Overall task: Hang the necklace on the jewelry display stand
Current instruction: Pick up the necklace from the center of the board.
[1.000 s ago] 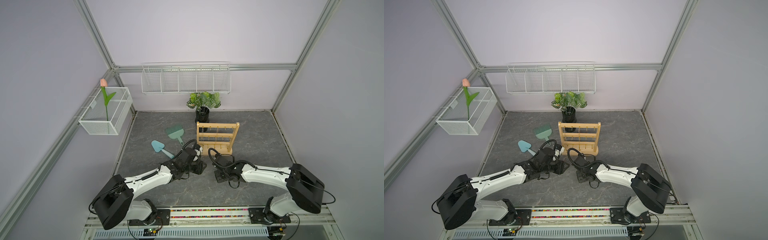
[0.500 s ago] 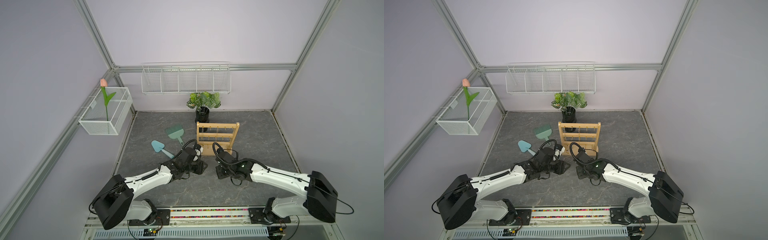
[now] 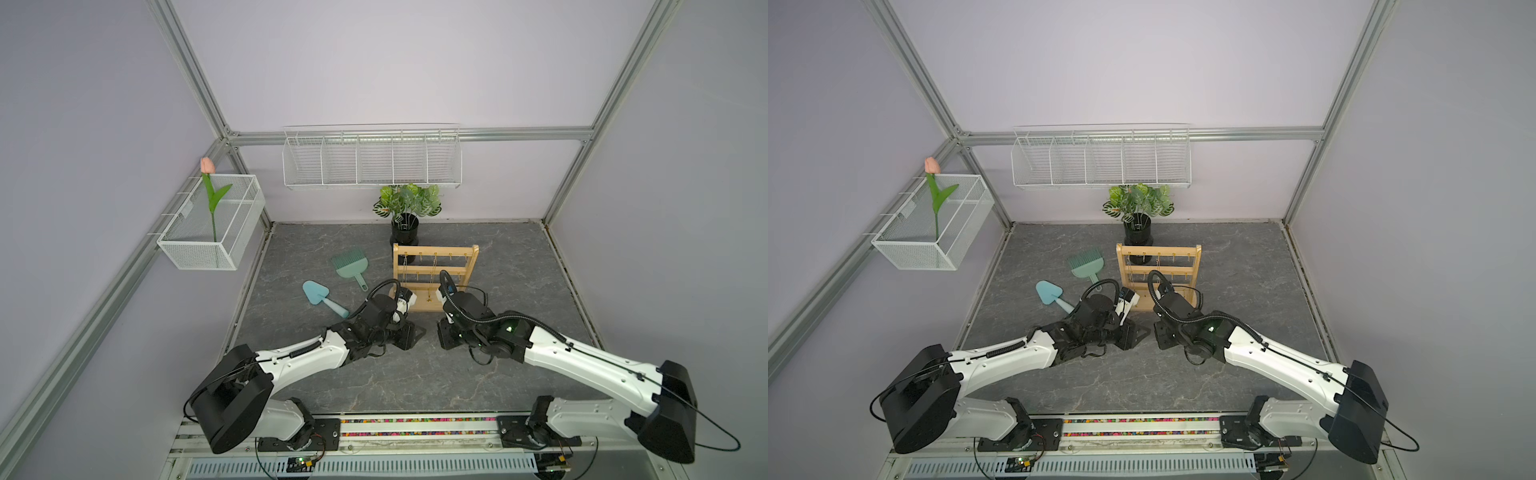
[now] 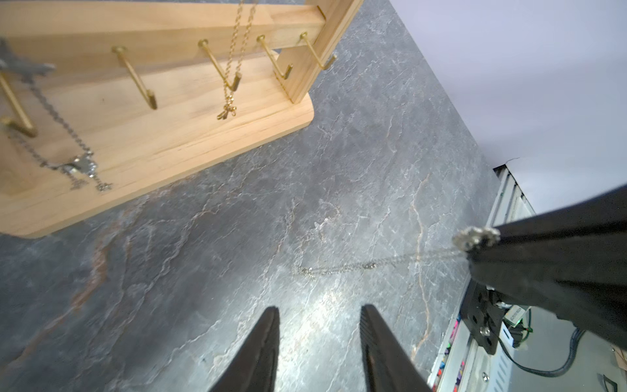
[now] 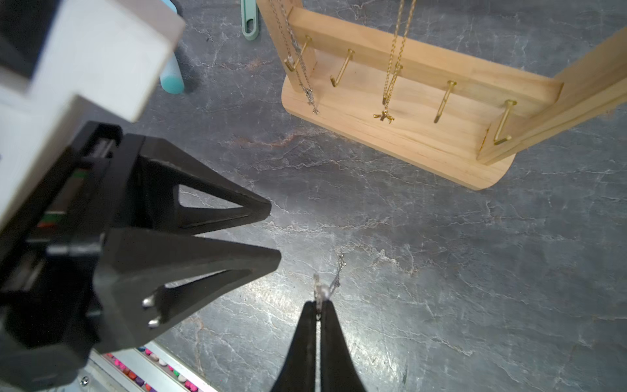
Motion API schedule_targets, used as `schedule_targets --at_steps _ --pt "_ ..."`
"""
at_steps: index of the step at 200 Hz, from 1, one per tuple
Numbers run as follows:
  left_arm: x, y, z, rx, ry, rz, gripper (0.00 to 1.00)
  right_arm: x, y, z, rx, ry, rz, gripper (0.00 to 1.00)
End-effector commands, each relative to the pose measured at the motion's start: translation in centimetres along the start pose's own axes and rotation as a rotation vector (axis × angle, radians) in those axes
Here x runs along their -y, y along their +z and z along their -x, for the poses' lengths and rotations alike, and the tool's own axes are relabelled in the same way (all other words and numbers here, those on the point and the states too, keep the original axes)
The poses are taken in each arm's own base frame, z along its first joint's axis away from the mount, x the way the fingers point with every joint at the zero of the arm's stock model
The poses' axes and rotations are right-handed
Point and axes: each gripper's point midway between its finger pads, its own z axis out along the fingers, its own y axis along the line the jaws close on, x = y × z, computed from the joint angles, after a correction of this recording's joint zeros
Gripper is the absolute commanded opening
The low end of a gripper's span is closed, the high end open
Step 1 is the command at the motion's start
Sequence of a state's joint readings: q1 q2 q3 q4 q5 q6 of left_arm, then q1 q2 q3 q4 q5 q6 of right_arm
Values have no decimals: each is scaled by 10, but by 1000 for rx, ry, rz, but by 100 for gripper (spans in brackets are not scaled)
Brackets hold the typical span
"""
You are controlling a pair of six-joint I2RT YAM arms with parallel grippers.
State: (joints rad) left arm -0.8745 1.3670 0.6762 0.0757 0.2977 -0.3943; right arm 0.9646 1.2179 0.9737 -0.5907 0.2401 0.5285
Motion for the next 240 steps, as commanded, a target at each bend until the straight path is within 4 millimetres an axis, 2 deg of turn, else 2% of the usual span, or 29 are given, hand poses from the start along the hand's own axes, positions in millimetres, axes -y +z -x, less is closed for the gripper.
schedule_targets --at_steps 1,20,78,130,161,240 --pt "29 -8 17 85 153 -127 44 -4 -20 18 48 -39 11 7" --pt "36 -7 19 110 223 -160 46 -6 -30 27 74 -47 16 7" --pt "35 -2 31 162 309 -139 49 -16 -55 50 141 -51 58 7" --pt "41 7 33 169 338 -157 49 -24 -64 59 163 -51 88 7" --pt "38 15 30 168 323 -157 49 -27 -68 64 176 -47 102 7" --pt "40 15 24 142 311 -179 31 -24 -66 63 179 -53 81 7"
